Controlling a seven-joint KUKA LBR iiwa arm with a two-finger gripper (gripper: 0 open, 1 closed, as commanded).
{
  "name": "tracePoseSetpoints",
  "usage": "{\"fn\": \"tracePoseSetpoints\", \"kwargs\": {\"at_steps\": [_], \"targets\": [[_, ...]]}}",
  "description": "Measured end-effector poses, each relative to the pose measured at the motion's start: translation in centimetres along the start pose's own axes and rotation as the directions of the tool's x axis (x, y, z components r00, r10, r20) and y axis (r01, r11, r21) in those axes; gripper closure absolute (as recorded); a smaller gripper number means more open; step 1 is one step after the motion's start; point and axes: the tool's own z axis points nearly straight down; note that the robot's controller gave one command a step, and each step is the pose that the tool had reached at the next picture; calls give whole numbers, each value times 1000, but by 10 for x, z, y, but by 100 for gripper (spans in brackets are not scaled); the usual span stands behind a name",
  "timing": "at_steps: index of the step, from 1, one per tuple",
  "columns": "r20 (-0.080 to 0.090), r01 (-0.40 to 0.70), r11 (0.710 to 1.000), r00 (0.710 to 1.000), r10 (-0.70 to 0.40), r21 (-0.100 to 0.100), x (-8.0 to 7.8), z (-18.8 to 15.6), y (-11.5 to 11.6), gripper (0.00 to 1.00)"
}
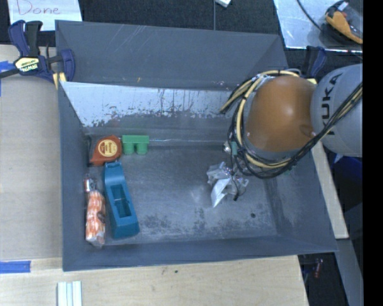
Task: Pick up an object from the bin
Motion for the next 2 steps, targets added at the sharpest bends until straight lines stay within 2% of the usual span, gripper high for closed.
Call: {"fn": "tracePoseSetpoints", "kwargs": {"at_steps": [1,2], "targets": [[-2,-1,1000,1000,1,-3,0,-20,1,100],[-3,-2,1000,1000,2,-6,0,-55,1,100]]}}
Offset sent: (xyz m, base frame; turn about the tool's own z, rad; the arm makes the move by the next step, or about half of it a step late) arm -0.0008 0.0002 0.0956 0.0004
